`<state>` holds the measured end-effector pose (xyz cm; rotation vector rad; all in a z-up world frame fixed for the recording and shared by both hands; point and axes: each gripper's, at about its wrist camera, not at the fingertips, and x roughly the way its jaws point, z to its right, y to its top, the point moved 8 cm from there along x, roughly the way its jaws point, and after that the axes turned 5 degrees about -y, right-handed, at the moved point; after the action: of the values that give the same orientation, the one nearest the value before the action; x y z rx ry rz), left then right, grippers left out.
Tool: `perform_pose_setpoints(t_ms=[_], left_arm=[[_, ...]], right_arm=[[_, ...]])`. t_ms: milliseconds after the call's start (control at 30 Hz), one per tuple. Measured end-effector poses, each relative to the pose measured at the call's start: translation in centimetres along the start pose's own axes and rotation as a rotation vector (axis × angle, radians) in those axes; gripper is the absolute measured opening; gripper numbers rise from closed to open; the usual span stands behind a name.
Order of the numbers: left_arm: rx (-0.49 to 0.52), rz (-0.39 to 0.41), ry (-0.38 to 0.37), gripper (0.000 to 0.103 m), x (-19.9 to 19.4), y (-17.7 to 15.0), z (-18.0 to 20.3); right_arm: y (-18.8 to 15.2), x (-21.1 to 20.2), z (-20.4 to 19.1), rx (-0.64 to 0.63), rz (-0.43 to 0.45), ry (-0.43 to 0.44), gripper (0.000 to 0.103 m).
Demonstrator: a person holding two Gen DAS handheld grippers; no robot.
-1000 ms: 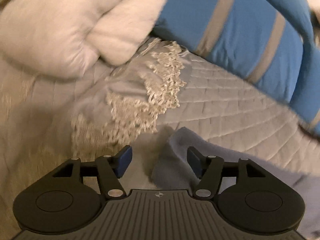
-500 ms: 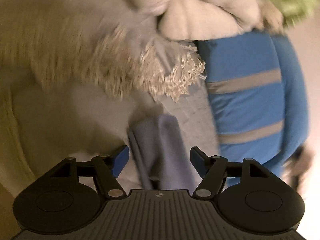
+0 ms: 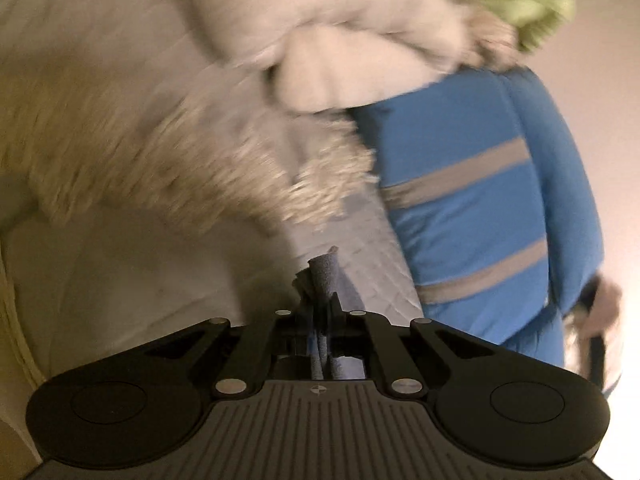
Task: Fold clothes
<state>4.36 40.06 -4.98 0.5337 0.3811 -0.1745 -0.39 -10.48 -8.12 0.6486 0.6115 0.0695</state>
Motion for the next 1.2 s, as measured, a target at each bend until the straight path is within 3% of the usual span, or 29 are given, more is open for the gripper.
perform_pose_setpoints(t_ms=[133, 333, 500, 667, 833, 967, 1000, 1067, 1133, 1200], left_arm=[[0.270, 0.020, -0.023, 0.005, -2.1, 0.5, 8.1], [0.525, 0.017, -0.136, 0.005, -5.1, -3.2, 21.1], [0.797, -0.041, -0.187, 0.005, -5.7, -10.6, 29.9], [1.035, -0.111, -0.178, 0.005, -4.6, -19.5, 33.5], [1.127, -0.216, -0.215, 0.006, -3.4, -27.8, 34.4], [1.080, -0.344, -0.307, 0.007, -1.8, -33.0, 34.9], [1.065, -0.381, -0.338, 0.013, -1.6, -33.8, 34.9], [1.032, -0.455, -0.400, 0.040, -1.1, -35.3, 34.8], [0.997, -0.528, -0.461, 0.054, -0.7, -36.7, 34.8], [1.018, -0.503, -0.479, 0.064, -0.9, -36.6, 34.6]], right_arm=[[0.0, -0.1, 0.0, 0.004, -0.006, 0.011, 0.103], [0.0, -0.5, 0.3, 0.057, -0.014, 0.051, 0.103], [0.2, -1.2, 0.5, 0.083, 0.003, 0.051, 0.103], [0.3, -2.1, 1.9, 0.177, 0.026, 0.063, 0.103], [0.2, -3.6, 3.8, 0.297, 0.044, 0.114, 0.103], [-0.3, -5.2, 5.0, 0.352, 0.049, 0.122, 0.103], [-0.5, -5.5, 5.2, 0.353, 0.049, 0.119, 0.103], [-1.0, -5.9, 5.5, 0.344, 0.044, 0.108, 0.103], [-1.7, -6.2, 5.8, 0.330, 0.035, 0.099, 0.103], [-2.5, -6.5, 6.3, 0.307, 0.025, 0.087, 0.103]])
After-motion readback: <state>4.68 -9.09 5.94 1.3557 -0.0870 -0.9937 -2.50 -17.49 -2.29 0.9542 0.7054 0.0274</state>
